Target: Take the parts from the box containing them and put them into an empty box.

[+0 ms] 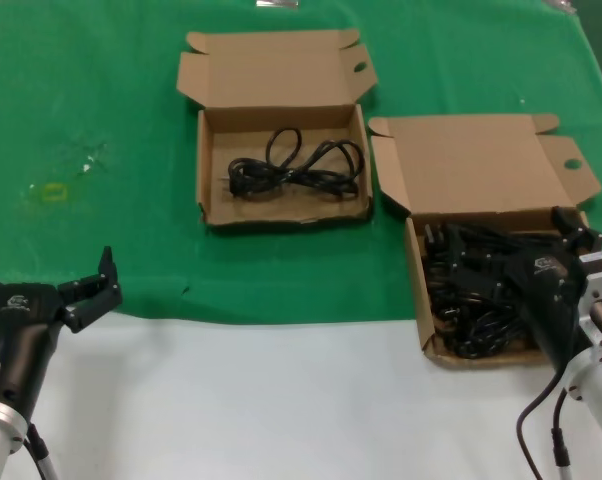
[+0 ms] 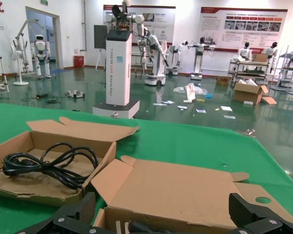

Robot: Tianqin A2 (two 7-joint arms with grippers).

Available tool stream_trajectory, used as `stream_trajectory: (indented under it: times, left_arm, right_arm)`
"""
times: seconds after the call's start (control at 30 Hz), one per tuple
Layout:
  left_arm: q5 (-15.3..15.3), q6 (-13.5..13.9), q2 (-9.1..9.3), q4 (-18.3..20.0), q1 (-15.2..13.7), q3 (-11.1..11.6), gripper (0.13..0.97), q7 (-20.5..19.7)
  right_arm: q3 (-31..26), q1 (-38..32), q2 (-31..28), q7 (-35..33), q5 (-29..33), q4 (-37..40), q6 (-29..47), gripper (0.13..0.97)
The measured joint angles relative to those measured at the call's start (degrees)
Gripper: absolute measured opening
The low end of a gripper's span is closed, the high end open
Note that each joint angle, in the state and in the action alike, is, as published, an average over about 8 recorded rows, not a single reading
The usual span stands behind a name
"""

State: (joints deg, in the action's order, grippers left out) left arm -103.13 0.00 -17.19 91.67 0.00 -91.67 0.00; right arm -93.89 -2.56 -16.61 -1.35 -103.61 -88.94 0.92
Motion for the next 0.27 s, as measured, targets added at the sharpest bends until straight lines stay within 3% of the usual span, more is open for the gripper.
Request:
stream_trajectory:
  times: [0.27]
  left_arm:
    - [0.0,0.0,0.00,0.0,0.0,0.0,0.966,0.0]
  right_arm:
    - [0.0,0.0,0.0,0.0,0.0,0.0,0.0,0.966]
